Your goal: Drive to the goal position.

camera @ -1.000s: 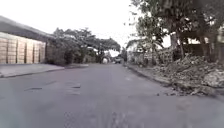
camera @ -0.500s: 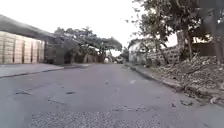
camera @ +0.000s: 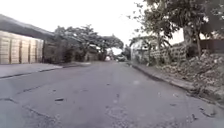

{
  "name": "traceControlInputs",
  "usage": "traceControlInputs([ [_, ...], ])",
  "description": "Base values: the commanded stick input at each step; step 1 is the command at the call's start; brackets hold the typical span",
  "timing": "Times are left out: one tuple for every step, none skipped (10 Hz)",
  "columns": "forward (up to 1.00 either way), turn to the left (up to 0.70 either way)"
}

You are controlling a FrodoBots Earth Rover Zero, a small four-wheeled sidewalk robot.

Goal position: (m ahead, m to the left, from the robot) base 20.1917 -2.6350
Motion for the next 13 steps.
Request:
traceControlInputs([
  [1.00, 0.00],
  [1.00, 0.00],
  [1.00, 0.00],
  [1.00, 0.00],
  [1.00, 0.00],
  [1.00, -0.01],
  [1.00, -0.03],
  [1.00, -0.05],
  [1.00, -0.20],
  [1.00, -0.40],
  [1.00, -0.40],
  [1.00, -0.40],
  [1.00, -0.18],
])
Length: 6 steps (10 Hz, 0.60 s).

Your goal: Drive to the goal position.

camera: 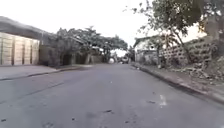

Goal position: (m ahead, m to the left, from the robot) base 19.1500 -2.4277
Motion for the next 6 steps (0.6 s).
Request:
traceControlInputs([
  [1.00, 0.00],
  [1.00, 0.00],
  [1.00, 0.00],
  [1.00, 0.00],
  [1.00, 0.00],
  [1.00, 0.00],
])
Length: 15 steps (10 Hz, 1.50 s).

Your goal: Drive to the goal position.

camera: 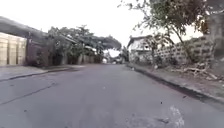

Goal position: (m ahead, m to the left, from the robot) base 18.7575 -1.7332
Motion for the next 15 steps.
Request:
traceControlInputs([
  [1.00, 0.00],
  [1.00, 0.00],
  [1.00, 0.00],
  [1.00, -0.03],
  [1.00, -0.08],
  [1.00, -0.12],
  [1.00, -0.16],
  [1.00, -0.21],
  [1.00, -0.25],
  [1.00, -0.30],
  [1.00, -0.34],
  [1.00, -0.38],
  [1.00, -0.40],
  [1.00, -0.40],
  [1.00, -0.07],
])
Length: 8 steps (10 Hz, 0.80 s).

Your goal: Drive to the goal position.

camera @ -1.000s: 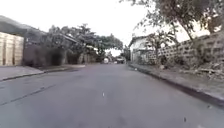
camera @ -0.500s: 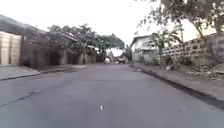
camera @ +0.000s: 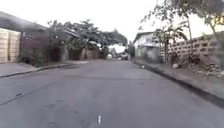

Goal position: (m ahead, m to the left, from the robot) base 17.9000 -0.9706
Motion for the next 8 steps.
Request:
traceControlInputs([
  [1.00, 0.00],
  [1.00, 0.00],
  [1.00, 0.00],
  [1.00, 0.00],
  [1.00, 0.00],
  [1.00, 0.00],
  [1.00, 0.00],
  [1.00, 0.00],
])
